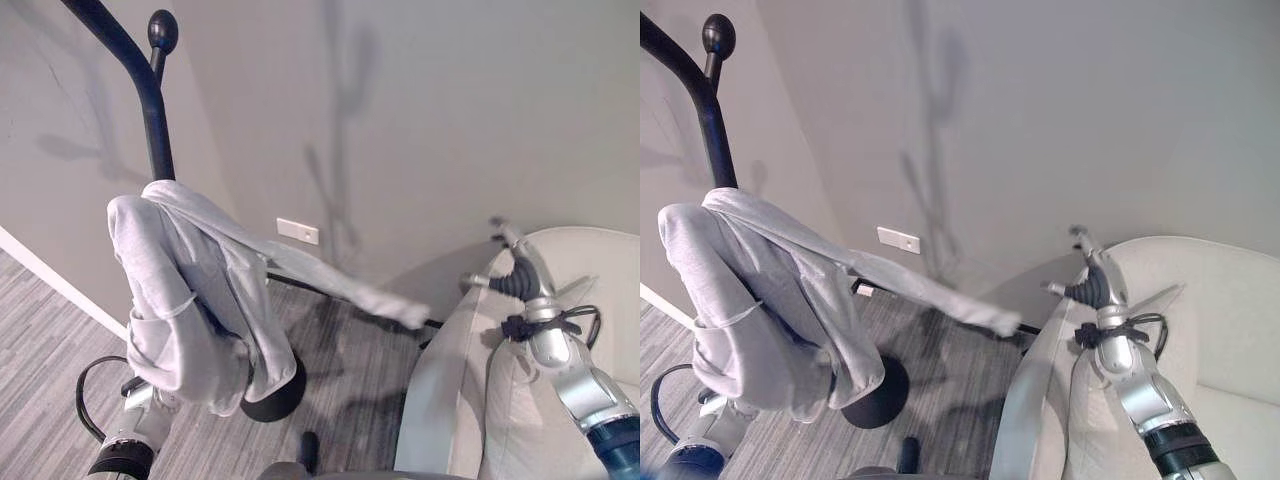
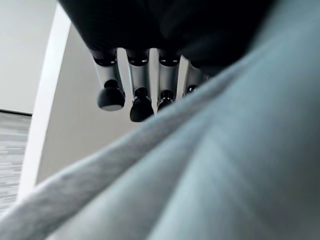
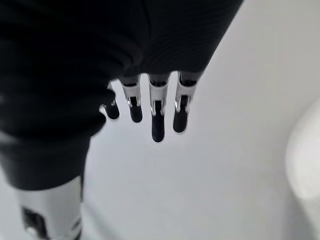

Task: Hang the clothes on the sofa on the clothes rack.

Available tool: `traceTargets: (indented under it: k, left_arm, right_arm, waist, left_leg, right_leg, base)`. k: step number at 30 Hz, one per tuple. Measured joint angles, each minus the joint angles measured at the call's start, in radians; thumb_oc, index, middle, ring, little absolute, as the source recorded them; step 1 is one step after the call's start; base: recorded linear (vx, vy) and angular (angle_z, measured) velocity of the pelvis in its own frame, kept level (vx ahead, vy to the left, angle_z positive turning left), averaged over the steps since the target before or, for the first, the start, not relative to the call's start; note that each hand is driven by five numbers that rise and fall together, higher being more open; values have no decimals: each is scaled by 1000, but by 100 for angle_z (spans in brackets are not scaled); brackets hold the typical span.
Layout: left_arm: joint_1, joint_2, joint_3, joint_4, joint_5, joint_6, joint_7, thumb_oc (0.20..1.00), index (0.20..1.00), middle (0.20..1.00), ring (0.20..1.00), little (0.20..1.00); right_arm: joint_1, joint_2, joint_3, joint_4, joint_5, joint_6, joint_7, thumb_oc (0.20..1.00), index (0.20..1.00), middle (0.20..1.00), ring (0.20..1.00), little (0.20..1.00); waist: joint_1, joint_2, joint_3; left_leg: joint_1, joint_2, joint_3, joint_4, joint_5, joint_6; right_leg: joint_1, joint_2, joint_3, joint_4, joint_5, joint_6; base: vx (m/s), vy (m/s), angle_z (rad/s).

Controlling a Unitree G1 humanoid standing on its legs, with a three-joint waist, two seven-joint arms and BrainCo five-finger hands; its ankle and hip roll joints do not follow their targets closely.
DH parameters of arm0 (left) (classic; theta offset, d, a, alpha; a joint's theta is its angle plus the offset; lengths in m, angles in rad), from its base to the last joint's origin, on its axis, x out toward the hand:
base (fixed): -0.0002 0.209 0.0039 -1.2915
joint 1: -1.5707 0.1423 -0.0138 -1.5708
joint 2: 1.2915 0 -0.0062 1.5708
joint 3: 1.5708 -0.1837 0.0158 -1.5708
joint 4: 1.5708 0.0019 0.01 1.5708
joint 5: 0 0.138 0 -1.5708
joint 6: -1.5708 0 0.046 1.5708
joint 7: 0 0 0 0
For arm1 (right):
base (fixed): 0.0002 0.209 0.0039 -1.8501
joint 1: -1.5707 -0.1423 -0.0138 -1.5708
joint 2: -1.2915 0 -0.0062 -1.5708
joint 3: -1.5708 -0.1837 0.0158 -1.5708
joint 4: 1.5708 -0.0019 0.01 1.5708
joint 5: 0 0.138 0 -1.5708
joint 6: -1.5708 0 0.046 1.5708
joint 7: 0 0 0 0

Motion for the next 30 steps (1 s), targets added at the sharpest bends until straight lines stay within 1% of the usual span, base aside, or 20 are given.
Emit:
traceTargets:
  k: [1, 2, 3, 4, 5, 6, 7, 8, 10, 13, 14, 15, 16, 19, 20, 24, 27, 29, 30]
  left_arm:
    - [10, -9, -6, 5, -4, -2, 0, 200, 200, 200, 200, 200]
    - [21, -23, -1, 17, -24, -8, 10, 200, 200, 200, 200, 200]
    - [23, -32, 0, 53, -44, -24, 16, 200, 200, 200, 200, 200]
    - [21, -48, -12, 83, -48, -35, 14, 200, 200, 200, 200, 200]
    - [27, -65, -15, 86, -52, -42, 12, 200, 200, 200, 200, 200]
    - [35, -82, -11, 104, -79, -51, 16, 200, 200, 200, 200, 200]
    - [28, -119, -14, 176, -122, -53, 15, 200, 200, 200, 200, 200]
    - [26, -129, -18, 193, -128, -53, 14, 200, 200, 200, 200, 200]
    - [16, -137, -62, 259, -130, -41, -10, 200, 200, 200, 200, 200]
    - [40, -174, -134, 368, -133, -23, -34, 200, 200, 200, 200, 200]
    - [48, -203, -156, 423, -153, -23, -39, 373, 373, 373, 373, 373]
    - [62, -228, -160, 446, -177, -19, -55, 953, 953, 953, 953, 953]
    - [75, -247, -164, 453, -189, -21, -67, 1000, 1000, 1000, 1000, 1000]
    - [91, -292, -161, 476, -243, -27, -86, 1000, 1000, 1000, 1000, 1000]
    - [91, -319, -158, 475, -319, -42, -103, 1000, 1000, 1000, 1000, 1000]
    - [89, -333, -139, 456, -460, -74, -114, 1000, 1000, 1000, 1000, 1000]
    - [85, -340, -35, 434, -612, -106, -127, 1000, 1000, 1000, 1000, 1000]
    - [82, -358, 69, 386, -768, -126, -144, 1000, 1000, 1000, 1000, 1000]
    - [82, -357, 86, 389, -842, -144, -159, 1000, 1000, 1000, 1000, 1000]
  right_arm:
    - [11, 9, 3, 14, 23, -10, 11, 1000, 1000, 1000, 1000, 1000]
    - [9, 33, 21, 64, 103, -32, 36, 1000, 1000, 1000, 1000, 1000]
    - [-9, 51, 80, 131, 164, -47, 72, 1000, 1000, 1000, 1000, 1000]
    - [-1, 49, 159, 182, 193, -36, 126, 1000, 1000, 1000, 1000, 1000]
    - [26, 56, 179, 189, 193, -28, 163, 1000, 1000, 1000, 1000, 1000]
    - [28, 88, 183, 246, 192, -41, 167, 1000, 1000, 1000, 1000, 1000]
    - [14, 181, 183, 386, 192, -18, 161, 1000, 1000, 1000, 1000, 1000]
    - [14, 202, 184, 411, 192, -18, 159, 1000, 1000, 1000, 1000, 1000]
    - [10, 233, 186, 430, 191, -16, 151, 1000, 1000, 1000, 1000, 1000]
    - [1, 255, 173, 448, 194, -9, 126, 1000, 1000, 1000, 1000, 1000]
    - [-2, 263, 174, 457, 196, 1, 113, 1000, 1000, 1000, 1000, 1000]
    - [-3, 276, 177, 463, 198, 3, 105, 1000, 1000, 1000, 1000, 1000]
    - [-3, 283, 185, 465, 204, 3, 102, 1000, 1000, 1000, 1000, 1000]
    - [-5, 315, 205, 493, 221, 5, 91, 1000, 1000, 1000, 1000, 1000]
    - [-4, 339, 235, 531, 225, 13, 89, 1000, 1000, 1000, 1000, 1000]
    - [11, 360, 263, 590, 228, 35, 87, 1000, 1000, 1000, 1000, 1000]
    - [17, 372, 259, 616, 233, 41, 78, 1000, 1000, 1000, 1000, 1000]
    - [21, 381, 249, 632, 246, 39, 70, 1000, 1000, 1000, 1000, 1000]
    - [28, 394, 245, 655, 269, 37, 70, 1000, 1000, 1000, 1000, 1000]
  waist:
    - [-2, 0, 1]
    - [-3, -3, 1]
    - [0, -9, -7]
    - [3, -12, -8]
    - [2, -6, -3]
    - [2, -1, 1]
    - [2, 12, -2]
    - [1, 17, -2]
    - [-1, 21, -3]
    - [0, 14, -6]
    - [1, 8, -9]
    - [2, 5, -10]
    - [2, 2, -11]
    - [7, -2, -13]
    - [12, -2, -14]
    - [25, 1, -13]
    - [25, 1, -14]
    - [27, 1, -14]
    - [28, 3, -13]
  left_leg:
    - [3, 1, 0, 0, 1, 1]
    - [9, 5, 5, 0, 1, 1]
    - [14, 7, 13, 0, 0, -1]
    - [14, 8, 17, 0, -3, -5]
    - [8, 9, 17, 0, -5, -8]
    - [9, 12, 23, 0, -3, -6]
    - [20, 14, 29, 0, -2, -4]
    - [25, 14, 29, 0, -3, -5]
    - [28, 16, 29, 0, -6, -9]
    - [28, 18, 29, 0, -7, -12]
    - [28, 17, 28, 0, -7, -12]
    - [27, 16, 26, 0, -7, -12]
    - [27, 16, 26, 0, -7, -12]
    - [28, 16, 22, 0, -6, -13]
    - [27, 15, 13, 0, -5, -15]
    - [26, 12, 0, 0, -3, -17]
    - [25, 10, -5, 0, -1, -20]
    - [23, 7, -15, 0, 0, -21]
    - [22, 6, -18, 0, 0, -21]
  right_leg:
    - [-1, 0, 0, 0, 0, 0]
    - [-3, -1, 3, 1, 0, 2]
    - [0, 0, 6, 1, 1, 3]
    - [1, 0, 7, 0, 1, 3]
    - [-5, 2, 6, 0, 1, 2]
    - [-4, 2, 9, 0, 5, 1]
    - [8, 2, 19, 0, 6, 2]
    - [9, 2, 20, 0, 6, 2]
    - [10, 3, 21, 0, 6, 2]
    - [11, 6, 19, 0, 7, 0]
    - [10, 6, 17, 0, 7, -1]
    - [11, 6, 14, 0, 7, -1]
    - [11, 6, 13, 0, 7, -1]
    - [13, 6, 8, 0, 8, -2]
    - [15, 8, 2, 0, 8, -3]
    - [23, 10, -9, 0, 8, -3]
    - [27, 11, -19, 0, 8, -3]
    - [26, 11, -27, 0, 8, -3]
    - [27, 10, -31, 0, 8, -3]
  base:
    - [-92, -29, -8]
    - [-59, -20, -18]
    - [-31, -13, -17]
    - [-39, -19, -10]
    - [-33, -20, -3]
    - [-21, -26, -15]
    - [-17, -31, -16]
    - [-13, -26, -13]
    - [0, 0, 0]
    - [-17, -44, 3]
    - [-8, -34, 4]
    - [-9, -41, 4]
    - [-2, -20, 4]
    - [10, -23, 6]
    - [14, -20, 11]
    - [11, -16, 10]
    - [8, -10, 9]
    - [18, 2, 10]
    - [25, 9, 12]
